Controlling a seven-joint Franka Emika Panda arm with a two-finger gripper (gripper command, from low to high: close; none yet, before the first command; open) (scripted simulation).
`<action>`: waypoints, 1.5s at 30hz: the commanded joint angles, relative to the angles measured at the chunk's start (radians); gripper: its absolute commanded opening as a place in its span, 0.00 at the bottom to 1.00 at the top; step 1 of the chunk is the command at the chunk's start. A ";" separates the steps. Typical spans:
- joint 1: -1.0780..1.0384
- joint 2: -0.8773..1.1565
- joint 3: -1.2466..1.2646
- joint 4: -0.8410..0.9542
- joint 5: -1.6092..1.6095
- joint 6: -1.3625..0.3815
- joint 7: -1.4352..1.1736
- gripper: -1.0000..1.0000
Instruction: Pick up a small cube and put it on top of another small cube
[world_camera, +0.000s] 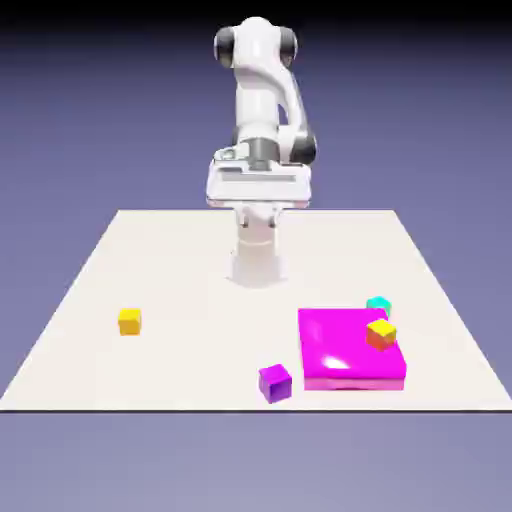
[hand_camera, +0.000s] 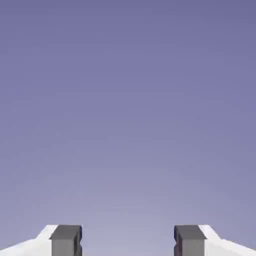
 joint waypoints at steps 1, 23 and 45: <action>-0.036 0.035 -0.007 0.009 0.007 -0.016 0.027 0.50; -0.722 0.745 -0.110 0.184 0.167 -0.241 0.503 0.50; -0.476 0.704 0.179 0.335 0.009 -0.441 0.587 0.00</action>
